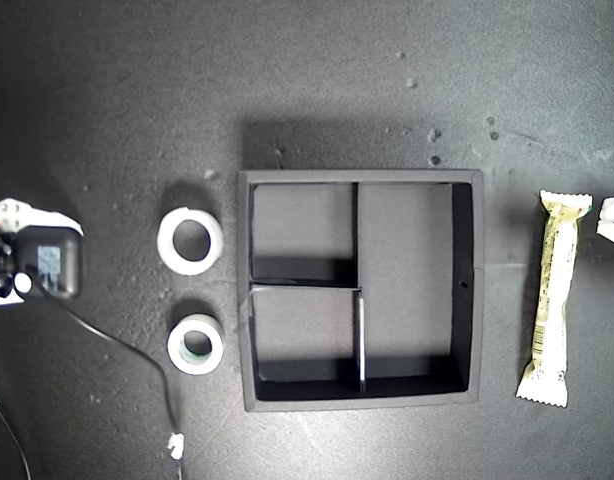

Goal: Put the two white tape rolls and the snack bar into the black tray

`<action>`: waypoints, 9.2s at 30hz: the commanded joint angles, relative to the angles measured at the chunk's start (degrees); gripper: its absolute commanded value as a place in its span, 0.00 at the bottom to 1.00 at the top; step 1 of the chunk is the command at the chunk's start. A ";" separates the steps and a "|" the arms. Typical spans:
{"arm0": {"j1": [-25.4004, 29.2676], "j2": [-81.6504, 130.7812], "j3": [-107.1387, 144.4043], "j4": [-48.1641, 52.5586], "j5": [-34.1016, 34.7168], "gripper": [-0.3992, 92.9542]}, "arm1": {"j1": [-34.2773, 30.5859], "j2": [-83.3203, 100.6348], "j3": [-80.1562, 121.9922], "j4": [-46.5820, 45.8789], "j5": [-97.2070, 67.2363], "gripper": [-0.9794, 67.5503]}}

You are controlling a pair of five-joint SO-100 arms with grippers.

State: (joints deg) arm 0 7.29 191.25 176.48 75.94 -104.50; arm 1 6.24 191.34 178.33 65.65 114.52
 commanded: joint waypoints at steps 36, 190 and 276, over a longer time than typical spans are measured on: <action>0.88 -64.25 -47.46 -29.00 45.00 0.25 | -11.95 -0.70 -21.01 -29.79 -57.30 0.19; -5.27 -114.17 -113.64 -2.37 48.78 0.01 | -24.17 -140.01 -157.59 21.80 -93.34 0.01; 20.83 -102.39 -78.40 -21.97 12.22 0.15 | -15.12 -49.04 -57.92 13.27 -35.16 0.01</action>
State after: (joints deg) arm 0 27.69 88.86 98.88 55.37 -91.67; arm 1 -8.44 140.98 120.23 80.33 78.93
